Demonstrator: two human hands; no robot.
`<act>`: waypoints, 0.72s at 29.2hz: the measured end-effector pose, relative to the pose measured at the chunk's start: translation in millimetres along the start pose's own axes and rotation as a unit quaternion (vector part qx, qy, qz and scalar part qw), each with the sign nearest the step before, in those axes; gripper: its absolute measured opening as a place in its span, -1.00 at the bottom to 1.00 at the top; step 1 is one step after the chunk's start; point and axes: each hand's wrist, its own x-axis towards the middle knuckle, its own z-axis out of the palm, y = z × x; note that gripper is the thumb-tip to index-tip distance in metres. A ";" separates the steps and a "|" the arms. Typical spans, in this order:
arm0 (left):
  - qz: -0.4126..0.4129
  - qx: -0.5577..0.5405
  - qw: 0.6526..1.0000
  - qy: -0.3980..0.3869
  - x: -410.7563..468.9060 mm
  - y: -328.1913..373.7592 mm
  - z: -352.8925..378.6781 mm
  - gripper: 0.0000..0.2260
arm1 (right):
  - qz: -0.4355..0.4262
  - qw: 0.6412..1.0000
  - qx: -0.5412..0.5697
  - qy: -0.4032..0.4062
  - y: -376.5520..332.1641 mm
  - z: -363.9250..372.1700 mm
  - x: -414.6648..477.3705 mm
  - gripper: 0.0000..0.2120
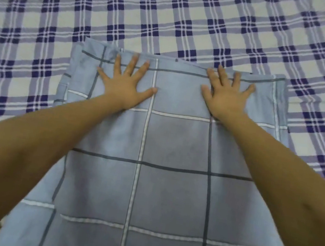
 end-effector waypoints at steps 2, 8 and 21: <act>-0.049 -0.033 0.998 -0.024 3.5 14.2 -7.0 -0.32 | 0.098 0.995 0.002 -0.023 -29.0 -10.6 10.0 -0.49; 0.113 -0.022 0.991 0.065 -107.4 40.9 24.4 -0.45 | -0.171 0.981 0.034 0.089 -100.5 20.7 -98.6 -0.49; -0.244 -0.214 0.933 0.154 -213.0 -106.4 36.9 -0.65 | -0.067 0.998 0.011 0.003 -105.5 80.2 -295.6 -0.39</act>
